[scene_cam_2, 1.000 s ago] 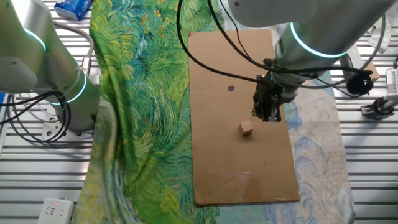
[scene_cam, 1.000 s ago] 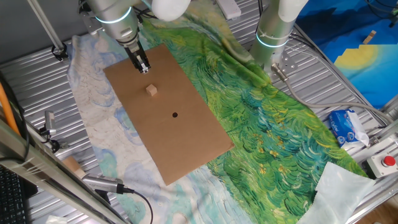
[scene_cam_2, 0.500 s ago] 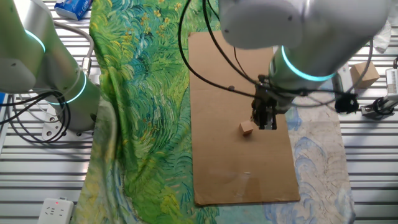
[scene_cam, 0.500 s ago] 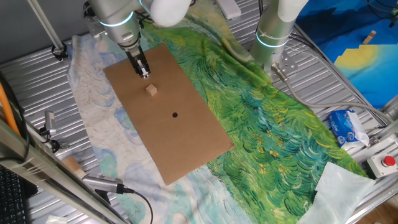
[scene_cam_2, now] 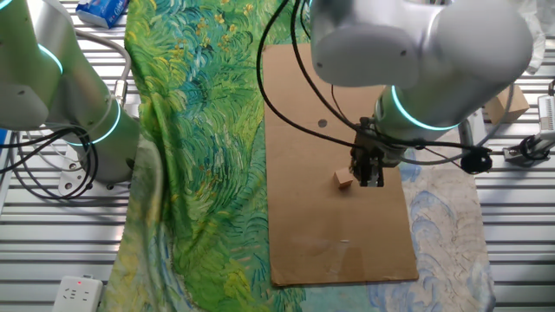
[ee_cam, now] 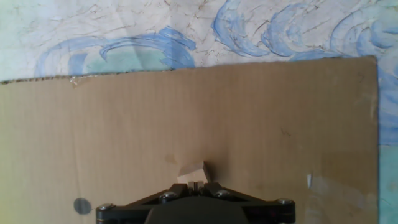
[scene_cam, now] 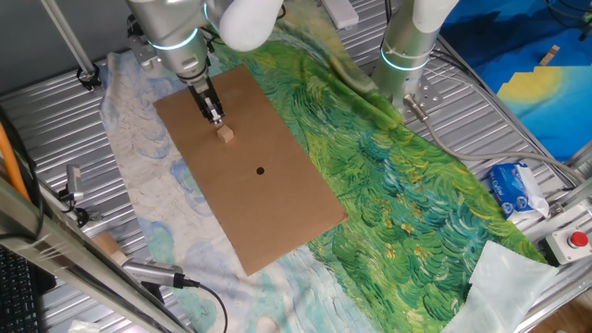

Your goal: Hold a small block with the gripper and sweep it from left to right on the table

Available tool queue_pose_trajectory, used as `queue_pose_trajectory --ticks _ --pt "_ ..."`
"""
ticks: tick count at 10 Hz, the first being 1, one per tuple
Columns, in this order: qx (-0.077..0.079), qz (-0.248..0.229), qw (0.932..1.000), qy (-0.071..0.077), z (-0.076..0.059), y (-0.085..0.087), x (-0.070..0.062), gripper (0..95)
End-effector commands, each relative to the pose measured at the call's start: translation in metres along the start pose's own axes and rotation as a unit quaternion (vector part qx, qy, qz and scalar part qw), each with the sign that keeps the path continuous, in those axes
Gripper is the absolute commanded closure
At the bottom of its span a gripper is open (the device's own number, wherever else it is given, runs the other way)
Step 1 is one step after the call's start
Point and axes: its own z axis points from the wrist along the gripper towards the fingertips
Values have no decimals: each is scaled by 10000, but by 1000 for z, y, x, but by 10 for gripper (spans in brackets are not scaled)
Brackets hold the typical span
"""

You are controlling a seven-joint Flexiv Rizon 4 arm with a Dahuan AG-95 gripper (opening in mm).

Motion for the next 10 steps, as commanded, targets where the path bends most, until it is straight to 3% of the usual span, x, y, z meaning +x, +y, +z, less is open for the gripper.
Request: queue_pose_trajectory --ticks 1,6,10 --pt "-28 1 10000 -18 3 0 0 950" --pt "-45 48 9999 -77 19 3 -3 950" --pt "-49 78 9999 -70 22 3 -3 950"
